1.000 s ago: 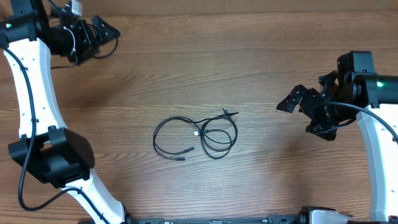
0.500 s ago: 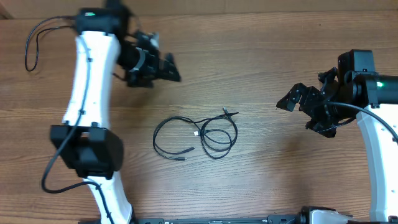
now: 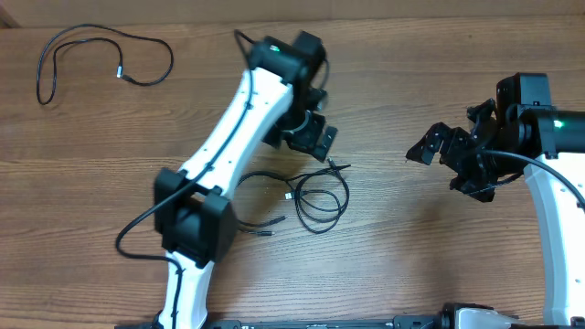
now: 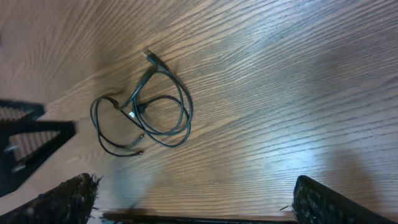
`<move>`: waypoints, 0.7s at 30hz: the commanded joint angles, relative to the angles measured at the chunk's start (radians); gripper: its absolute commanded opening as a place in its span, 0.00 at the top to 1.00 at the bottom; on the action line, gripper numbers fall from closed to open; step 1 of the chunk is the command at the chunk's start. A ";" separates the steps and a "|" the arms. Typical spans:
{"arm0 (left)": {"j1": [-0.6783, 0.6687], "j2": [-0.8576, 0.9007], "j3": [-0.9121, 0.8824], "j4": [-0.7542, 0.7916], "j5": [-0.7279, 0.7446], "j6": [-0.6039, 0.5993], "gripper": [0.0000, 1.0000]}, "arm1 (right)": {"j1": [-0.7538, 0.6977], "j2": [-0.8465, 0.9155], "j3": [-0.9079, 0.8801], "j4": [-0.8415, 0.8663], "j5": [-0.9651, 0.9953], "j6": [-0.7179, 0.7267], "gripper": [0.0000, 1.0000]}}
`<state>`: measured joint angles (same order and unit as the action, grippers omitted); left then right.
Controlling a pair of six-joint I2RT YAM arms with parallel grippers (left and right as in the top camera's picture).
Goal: Untangle cables
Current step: 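Move the left gripper to the central cable bundle and lower onto it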
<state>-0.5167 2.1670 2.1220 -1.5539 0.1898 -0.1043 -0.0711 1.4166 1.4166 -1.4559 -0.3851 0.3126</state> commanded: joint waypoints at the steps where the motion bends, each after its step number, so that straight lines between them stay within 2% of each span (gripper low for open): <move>1: -0.029 0.050 -0.008 0.011 -0.027 -0.007 0.00 | -0.001 -0.006 -0.004 0.000 0.004 -0.053 0.00; 11: -0.076 0.140 -0.008 0.061 -0.014 0.051 0.01 | -0.005 -0.006 -0.004 0.014 0.042 -0.053 0.00; 15: -0.078 0.168 -0.008 0.116 -0.014 0.078 0.05 | -0.005 -0.006 -0.004 0.002 0.058 -0.057 0.00; 18: -0.078 0.174 -0.008 0.132 -0.012 0.082 0.15 | -0.005 -0.006 -0.004 -0.011 0.087 -0.056 0.00; 21: -0.081 0.175 -0.008 0.125 -0.005 0.084 0.18 | -0.005 -0.006 -0.004 -0.017 0.097 -0.056 0.00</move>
<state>-0.5896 2.3287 2.1170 -1.4242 0.1822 -0.0456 -0.0715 1.4166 1.4166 -1.4712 -0.3172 0.2649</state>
